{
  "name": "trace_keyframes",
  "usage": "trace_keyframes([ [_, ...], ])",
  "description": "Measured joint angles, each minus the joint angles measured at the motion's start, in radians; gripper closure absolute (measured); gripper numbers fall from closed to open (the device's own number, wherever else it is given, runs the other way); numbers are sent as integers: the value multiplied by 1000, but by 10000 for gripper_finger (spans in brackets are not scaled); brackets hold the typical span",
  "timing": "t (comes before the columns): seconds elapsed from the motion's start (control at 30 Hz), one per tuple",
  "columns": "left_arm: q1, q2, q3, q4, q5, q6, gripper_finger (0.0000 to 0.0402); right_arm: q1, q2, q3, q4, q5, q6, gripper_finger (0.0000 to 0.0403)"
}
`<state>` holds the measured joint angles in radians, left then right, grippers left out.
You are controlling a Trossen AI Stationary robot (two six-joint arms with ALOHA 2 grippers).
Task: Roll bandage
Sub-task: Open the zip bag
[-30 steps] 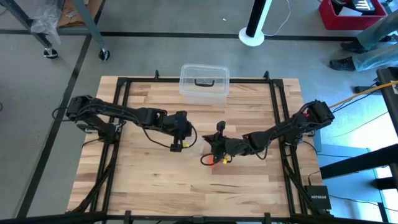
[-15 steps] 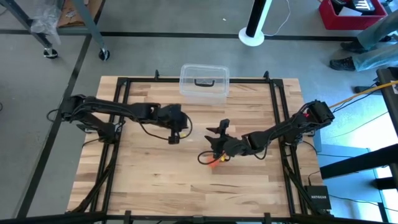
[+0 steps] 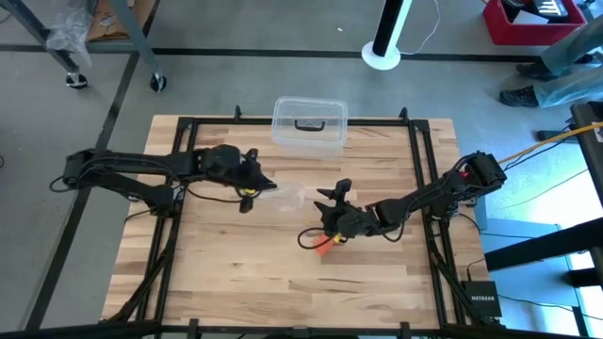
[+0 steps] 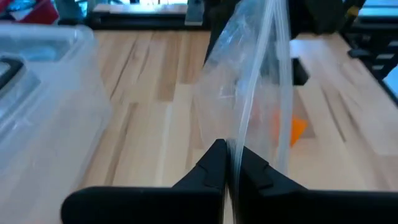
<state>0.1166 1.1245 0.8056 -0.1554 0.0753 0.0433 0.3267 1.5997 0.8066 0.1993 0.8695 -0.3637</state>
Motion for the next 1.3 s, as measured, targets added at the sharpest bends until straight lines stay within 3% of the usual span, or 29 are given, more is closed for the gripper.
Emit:
trace_keyframes([
  [0.23,-13,-41,-3,-14,-56,-6,401,0,0,0,0,-23,0,196],
  [0.73,-12,13,-3,-26,-178,10,401,0,0,0,106,-69,-35,196],
  [0.97,-12,13,-3,-29,-184,10,400,0,0,0,210,-112,-6,196],
  [1.1,-12,13,-3,-43,-184,10,400,0,1,2,271,-129,-68,196],
  [1.3,-12,14,-3,-48,-185,10,400,0,1,86,206,-147,-86,196],
])
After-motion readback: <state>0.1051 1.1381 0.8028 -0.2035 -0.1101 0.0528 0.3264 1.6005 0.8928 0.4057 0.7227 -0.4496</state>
